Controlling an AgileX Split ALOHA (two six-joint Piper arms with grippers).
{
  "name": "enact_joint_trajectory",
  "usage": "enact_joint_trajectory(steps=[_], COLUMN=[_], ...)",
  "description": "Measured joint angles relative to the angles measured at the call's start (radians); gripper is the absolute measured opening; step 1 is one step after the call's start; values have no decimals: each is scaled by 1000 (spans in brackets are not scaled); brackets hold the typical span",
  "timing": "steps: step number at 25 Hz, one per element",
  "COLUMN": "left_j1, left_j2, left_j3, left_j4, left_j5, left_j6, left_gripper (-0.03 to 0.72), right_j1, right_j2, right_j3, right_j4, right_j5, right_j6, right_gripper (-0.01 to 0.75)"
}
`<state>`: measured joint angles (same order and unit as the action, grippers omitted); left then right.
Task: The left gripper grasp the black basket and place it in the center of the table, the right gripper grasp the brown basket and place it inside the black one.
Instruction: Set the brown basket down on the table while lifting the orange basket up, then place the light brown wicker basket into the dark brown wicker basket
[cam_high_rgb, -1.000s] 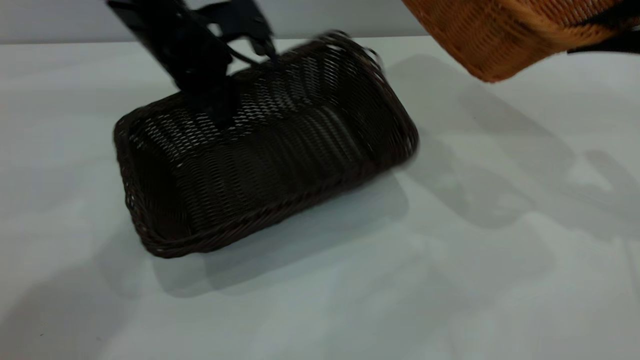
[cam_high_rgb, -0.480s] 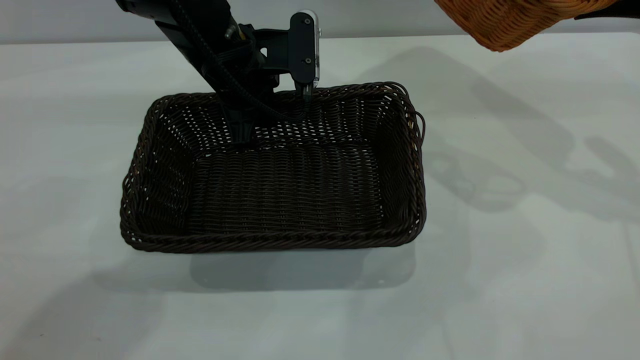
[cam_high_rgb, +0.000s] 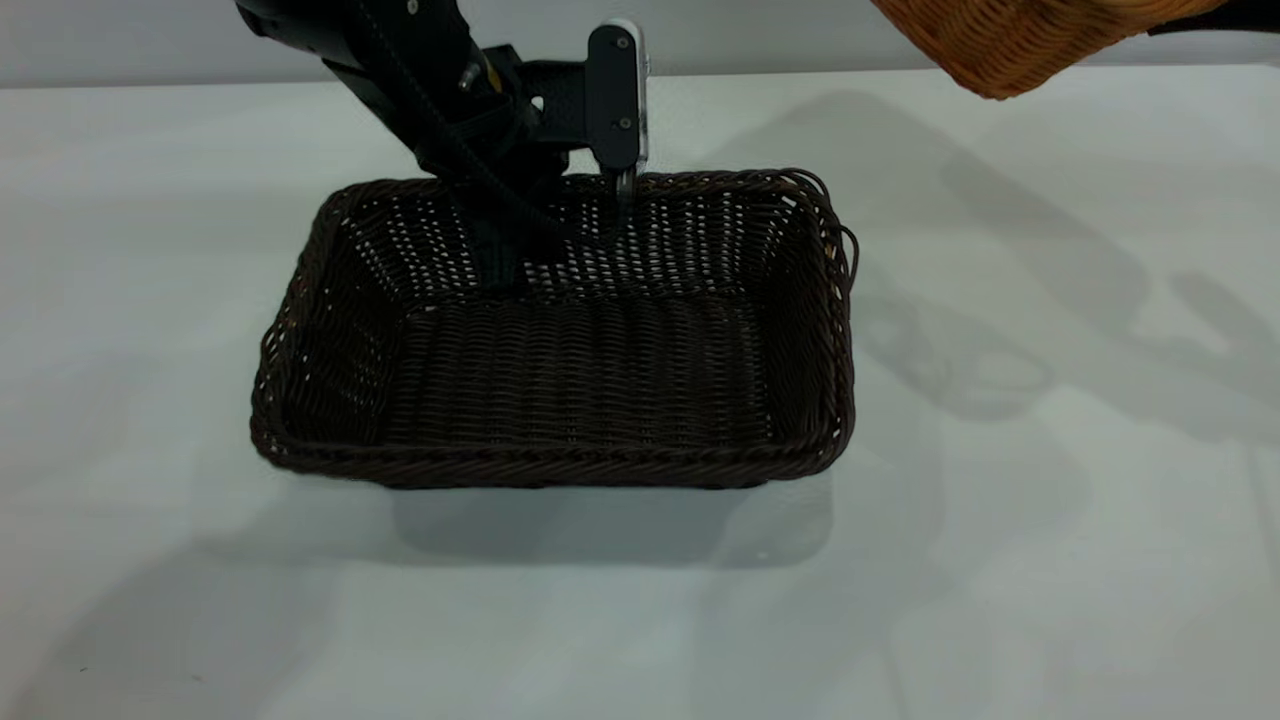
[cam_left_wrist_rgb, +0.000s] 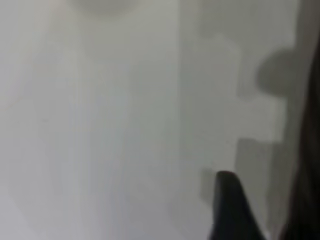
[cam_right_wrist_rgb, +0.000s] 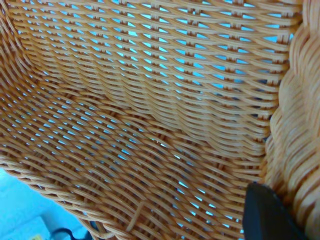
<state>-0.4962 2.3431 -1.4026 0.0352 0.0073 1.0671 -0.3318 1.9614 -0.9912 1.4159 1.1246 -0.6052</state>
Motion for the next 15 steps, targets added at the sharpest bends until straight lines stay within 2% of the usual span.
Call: enact_joint_trajectory(steps=[2,4,7,11,15], left_j1=[-5,-13,-15,-15,11], left_j2=[-33,-82,-197,-412,-649], left_j3=[2,4,5,5,6], left_j4=[0,0,0,1,0], left_j5=[0,27,112,287,384], left_j6=[-6,-10,-13,-16,-66], left_gripper=[449,468,470,470,470], right_j1=[0,0,-3,0,68], right_j2=[0,0,0,0,0], right_j3=[0,0,0,0,0], right_j4=[34,66,76,74,16], right_j5=[0,0,-4,-46,-47], right_j6=[0,0,3,33,41], right_gripper=[69,69,69,69,70])
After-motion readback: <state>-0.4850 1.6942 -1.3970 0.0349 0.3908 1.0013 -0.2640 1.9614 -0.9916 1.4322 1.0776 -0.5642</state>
